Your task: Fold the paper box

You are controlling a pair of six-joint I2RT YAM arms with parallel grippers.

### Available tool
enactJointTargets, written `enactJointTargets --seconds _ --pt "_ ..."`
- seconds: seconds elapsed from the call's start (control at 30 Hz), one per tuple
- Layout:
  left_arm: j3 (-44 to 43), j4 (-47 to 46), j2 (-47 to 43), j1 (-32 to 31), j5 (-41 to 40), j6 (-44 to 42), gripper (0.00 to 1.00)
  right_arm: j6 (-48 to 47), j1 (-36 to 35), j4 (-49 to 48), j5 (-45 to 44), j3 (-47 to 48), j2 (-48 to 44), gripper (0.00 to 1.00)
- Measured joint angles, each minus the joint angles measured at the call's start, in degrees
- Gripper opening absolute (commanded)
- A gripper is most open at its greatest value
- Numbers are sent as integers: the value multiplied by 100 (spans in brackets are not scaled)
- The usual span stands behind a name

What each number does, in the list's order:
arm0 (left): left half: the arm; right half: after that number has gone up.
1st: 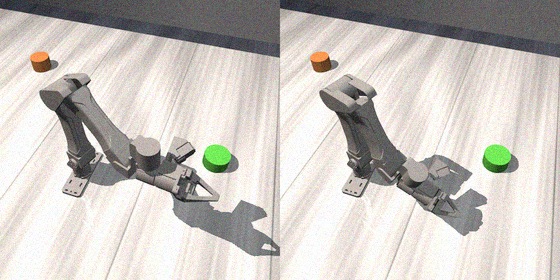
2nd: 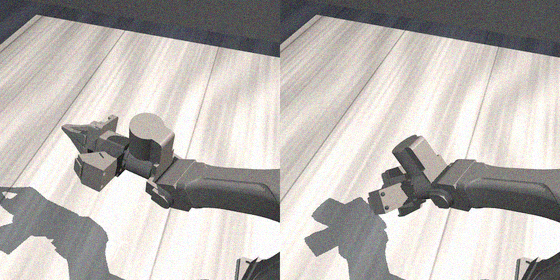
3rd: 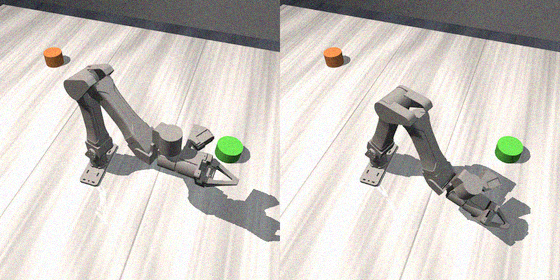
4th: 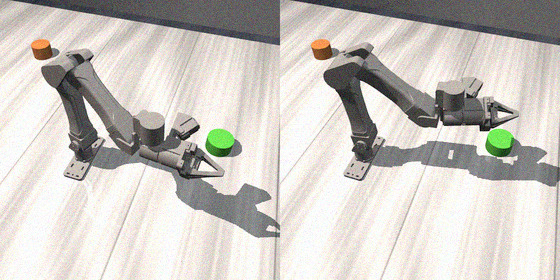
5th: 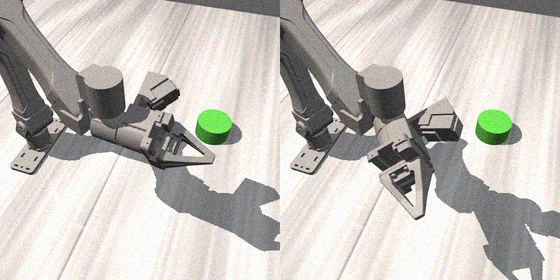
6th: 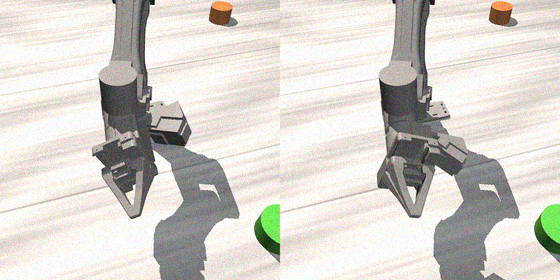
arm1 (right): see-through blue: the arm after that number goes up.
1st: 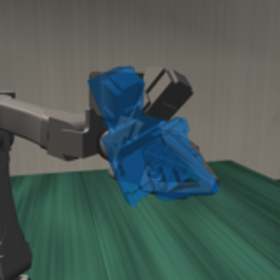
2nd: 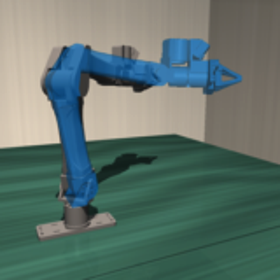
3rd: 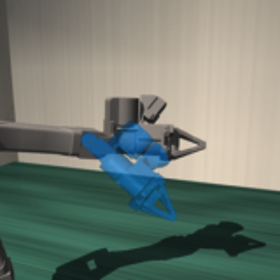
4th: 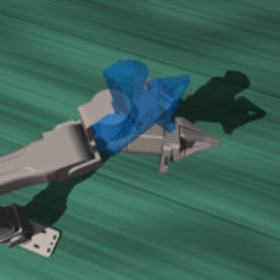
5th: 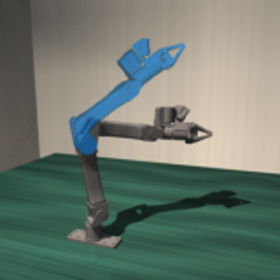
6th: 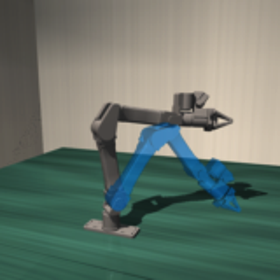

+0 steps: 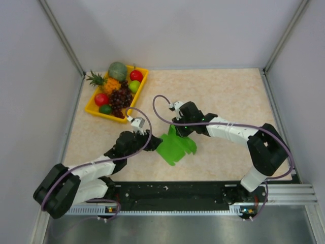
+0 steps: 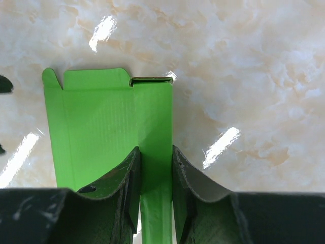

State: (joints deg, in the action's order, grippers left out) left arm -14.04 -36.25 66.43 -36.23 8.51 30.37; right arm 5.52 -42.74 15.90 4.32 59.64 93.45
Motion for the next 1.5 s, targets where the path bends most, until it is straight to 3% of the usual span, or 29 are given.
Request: enactJointTargets --seconds 0.13,0.27,0.37,0.47,0.5,0.6,0.7,0.77,0.97,1.07,1.2,1.3,1.5 --pt "-201 1335 -715 446 72 319 63 -151 2 -13 50 17 15 18" --pt "-323 2133 -994 1377 686 750 63 -302 15 -33 142 17 15 19" --pt "-402 2087 -623 1950 1574 1128 65 -361 15 -46 188 15 15 20" --pt "-708 1867 125 2162 2546 1453 77 -472 17 -52 245 15 15 20" --pt "-817 1751 332 2164 2776 1528 89 -505 17 -57 267 13 15 20" --pt "-1178 1187 909 2162 3462 1856 90 -564 17 -83 313 4 15 20" --pt "-1593 890 1239 2162 3766 1989 80 -610 17 -92 354 2 15 20" --pt "-1888 776 1467 2162 3893 1993 67 -643 17 -94 378 2 15 20" --pt "-3058 1047 2450 2124 4151 1598 42 -695 17 -107 452 2 15 21" --pt "-3432 1508 2741 2085 4096 1204 38 -708 17 -109 468 2 15 22" --pt "-3794 1886 3097 2035 4135 857 48 -737 17 -109 485 2 15 22" --pt "-4002 2022 3394 1987 4201 732 49 -748 17 -111 503 2 15 23" --pt "-4052 2212 3587 1840 4319 498 40 -750 17 -111 529 2 15 23"
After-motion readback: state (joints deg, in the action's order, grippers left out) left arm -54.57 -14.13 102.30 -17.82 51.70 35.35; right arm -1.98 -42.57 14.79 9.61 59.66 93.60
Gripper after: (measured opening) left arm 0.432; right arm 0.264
